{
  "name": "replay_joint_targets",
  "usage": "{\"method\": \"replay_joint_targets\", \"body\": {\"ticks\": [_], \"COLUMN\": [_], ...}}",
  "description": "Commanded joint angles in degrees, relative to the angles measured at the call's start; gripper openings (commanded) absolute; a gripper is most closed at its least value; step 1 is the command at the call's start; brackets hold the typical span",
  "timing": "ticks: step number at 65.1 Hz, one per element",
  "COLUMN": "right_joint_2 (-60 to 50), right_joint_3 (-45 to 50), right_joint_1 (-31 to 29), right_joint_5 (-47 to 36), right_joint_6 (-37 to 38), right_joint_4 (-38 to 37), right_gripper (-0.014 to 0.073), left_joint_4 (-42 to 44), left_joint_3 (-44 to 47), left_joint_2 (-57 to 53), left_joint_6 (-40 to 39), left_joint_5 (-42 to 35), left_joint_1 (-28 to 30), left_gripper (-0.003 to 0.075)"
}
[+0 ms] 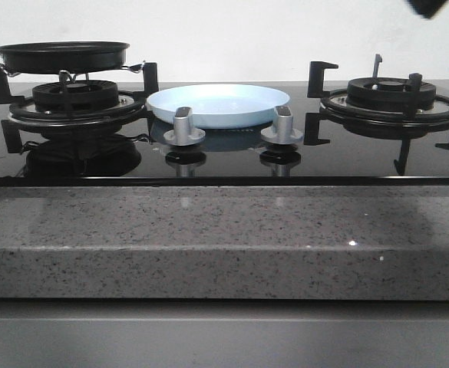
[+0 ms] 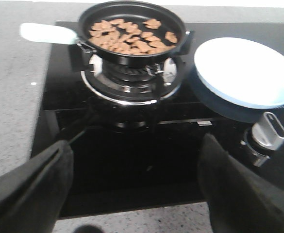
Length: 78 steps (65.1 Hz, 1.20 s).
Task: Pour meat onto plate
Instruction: 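Lower the right gripper to the rim of the light blue plate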
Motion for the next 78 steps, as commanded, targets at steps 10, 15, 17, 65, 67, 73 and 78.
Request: {"method": "replay_joint_targets", "body": {"ticks": [10,15,17,65,67,73,78], "right_joint_2": [13.16,18.13,20.12,48.23,48.81,50.84,51.87], "right_joint_3": [-17.39,-22.98,-24.74,-57.10,-57.89,-60.19,-62.28], "right_joint_1": [0.25,0.15,0.15,-1.00,-1.00,-1.00,-1.26], "right_joint_5": [6.78,10.67,11.81,21.90,22.02,22.33,22.75], "right_joint_6": [2.56,4.17,4.77,6.89,6.89,6.89,6.89], "right_joint_4": [0.87,0.87,0.87,3.07,3.06,3.20,5.02], "right_gripper": [0.0443,0.0443,0.0443,0.0442,0.0442,0.0442,0.0442], "left_joint_4": [0.19,0.40,0.51,0.51,0.51,0.51,0.51], "left_joint_3": [-1.59,-1.59,-1.59,-1.59,-1.59,-1.59,-1.59], "left_joint_2": [0.07,0.07,0.07,0.07,0.07,0.07,0.07], "left_joint_6": [-0.07,-0.07,-0.07,-0.07,-0.07,-0.07,-0.07], "left_joint_5": [-4.45,-4.45,-4.45,-4.45,-4.45,-4.45,-4.45], "left_joint_1": [-0.74,-0.74,-0.74,-0.74,-0.74,-0.74,-0.74], "left_gripper": [0.0531,0.0531,0.0531,0.0531,0.0531,0.0531,0.0531]}}
